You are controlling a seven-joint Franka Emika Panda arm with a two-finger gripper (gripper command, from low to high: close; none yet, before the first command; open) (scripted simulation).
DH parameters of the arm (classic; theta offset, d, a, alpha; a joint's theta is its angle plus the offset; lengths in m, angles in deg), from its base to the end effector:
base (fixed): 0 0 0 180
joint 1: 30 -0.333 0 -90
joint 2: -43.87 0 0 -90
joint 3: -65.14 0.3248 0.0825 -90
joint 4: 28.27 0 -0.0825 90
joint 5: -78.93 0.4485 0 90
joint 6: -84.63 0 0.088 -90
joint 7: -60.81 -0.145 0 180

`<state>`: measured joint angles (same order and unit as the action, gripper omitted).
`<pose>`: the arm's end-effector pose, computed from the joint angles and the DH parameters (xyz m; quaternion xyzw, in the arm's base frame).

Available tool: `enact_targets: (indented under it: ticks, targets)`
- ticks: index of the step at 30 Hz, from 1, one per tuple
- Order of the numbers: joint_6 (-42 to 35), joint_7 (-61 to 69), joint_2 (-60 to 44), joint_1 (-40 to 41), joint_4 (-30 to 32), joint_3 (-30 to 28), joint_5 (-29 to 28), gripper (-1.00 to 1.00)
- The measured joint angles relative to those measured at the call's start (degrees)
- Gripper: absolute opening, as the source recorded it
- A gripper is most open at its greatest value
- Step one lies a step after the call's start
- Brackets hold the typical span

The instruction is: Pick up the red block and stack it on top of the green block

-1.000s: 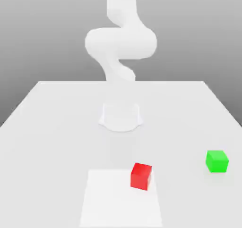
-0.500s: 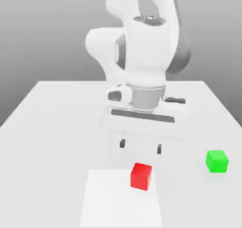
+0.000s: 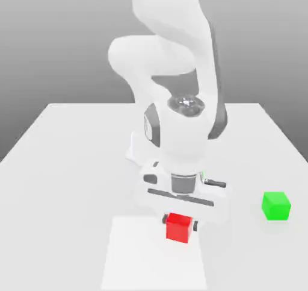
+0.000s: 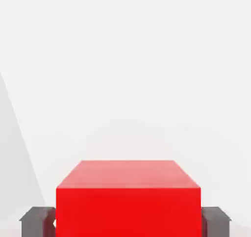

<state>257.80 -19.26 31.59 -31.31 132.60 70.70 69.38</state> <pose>0.3678 0.0610 0.0529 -0.8488 0.5288 -0.0009 0.0013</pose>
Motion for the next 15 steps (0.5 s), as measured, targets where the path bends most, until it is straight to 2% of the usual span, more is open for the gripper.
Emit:
enact_targets:
  ticks: [3,8,15]
  targets:
    - [0.2,-0.3,-0.3,-0.1,0.0,-0.2,-0.4,-1.0]
    - [-4.9,3.5,5.9,2.0,0.7,3.3,5.0,-1.0]
    - [-12.1,9.2,14.2,0.4,2.0,4.1,10.5,-1.0]
